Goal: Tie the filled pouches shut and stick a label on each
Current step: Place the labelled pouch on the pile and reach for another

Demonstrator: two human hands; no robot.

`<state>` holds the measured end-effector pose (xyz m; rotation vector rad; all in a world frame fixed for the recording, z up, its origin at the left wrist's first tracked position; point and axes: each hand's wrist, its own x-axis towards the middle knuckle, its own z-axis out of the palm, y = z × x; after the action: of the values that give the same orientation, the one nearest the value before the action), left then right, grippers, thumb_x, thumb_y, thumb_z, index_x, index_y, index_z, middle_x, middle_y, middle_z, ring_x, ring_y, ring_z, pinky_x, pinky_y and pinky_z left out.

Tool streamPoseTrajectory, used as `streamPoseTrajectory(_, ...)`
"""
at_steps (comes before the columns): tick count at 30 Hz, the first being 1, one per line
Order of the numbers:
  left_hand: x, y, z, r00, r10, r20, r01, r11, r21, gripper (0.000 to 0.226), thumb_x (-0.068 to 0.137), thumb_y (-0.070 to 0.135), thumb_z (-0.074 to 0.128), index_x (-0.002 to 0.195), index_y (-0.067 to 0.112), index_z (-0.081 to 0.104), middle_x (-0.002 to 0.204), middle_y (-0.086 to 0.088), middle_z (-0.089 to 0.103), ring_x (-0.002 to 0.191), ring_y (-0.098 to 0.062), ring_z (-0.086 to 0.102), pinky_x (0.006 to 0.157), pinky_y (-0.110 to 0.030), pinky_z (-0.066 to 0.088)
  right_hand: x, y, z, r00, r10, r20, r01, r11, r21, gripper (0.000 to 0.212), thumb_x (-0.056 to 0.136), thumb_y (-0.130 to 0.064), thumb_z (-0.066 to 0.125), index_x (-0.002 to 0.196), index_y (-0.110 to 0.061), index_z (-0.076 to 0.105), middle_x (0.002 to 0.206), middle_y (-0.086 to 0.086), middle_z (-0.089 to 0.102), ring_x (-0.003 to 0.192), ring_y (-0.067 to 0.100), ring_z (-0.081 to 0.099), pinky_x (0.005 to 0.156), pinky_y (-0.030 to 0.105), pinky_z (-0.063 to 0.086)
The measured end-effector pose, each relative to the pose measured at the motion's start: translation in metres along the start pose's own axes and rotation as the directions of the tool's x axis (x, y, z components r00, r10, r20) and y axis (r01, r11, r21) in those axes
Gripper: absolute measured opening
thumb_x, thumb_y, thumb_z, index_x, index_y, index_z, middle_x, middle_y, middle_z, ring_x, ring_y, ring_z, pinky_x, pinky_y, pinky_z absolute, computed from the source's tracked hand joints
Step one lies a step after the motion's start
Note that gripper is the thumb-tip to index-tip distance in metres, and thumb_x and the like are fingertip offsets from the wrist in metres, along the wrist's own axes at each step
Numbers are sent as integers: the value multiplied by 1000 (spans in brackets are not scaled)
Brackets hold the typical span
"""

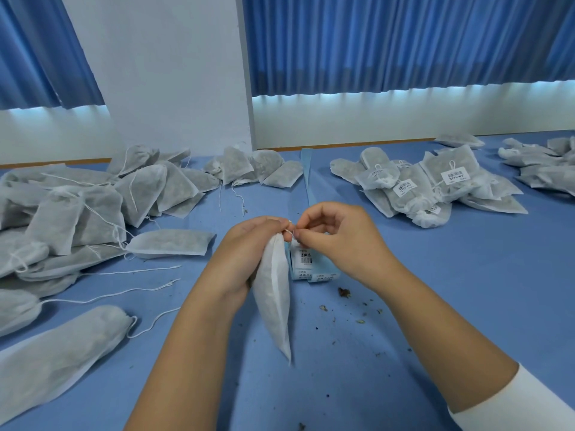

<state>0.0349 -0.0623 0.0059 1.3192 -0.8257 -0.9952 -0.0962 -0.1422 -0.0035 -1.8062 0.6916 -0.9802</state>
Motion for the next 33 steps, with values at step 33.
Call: streamPoseTrajectory(33,-3,-1,3,997,-76,8,74,985,153,41,93,22,54,59,27,76,65,5,72,48,-8,61,57,-26,45,1,8,2,990,141,0,-134,940,314,4,84,-8,73,84,-7,77,79,10,75,73,15,71,71,20,56)
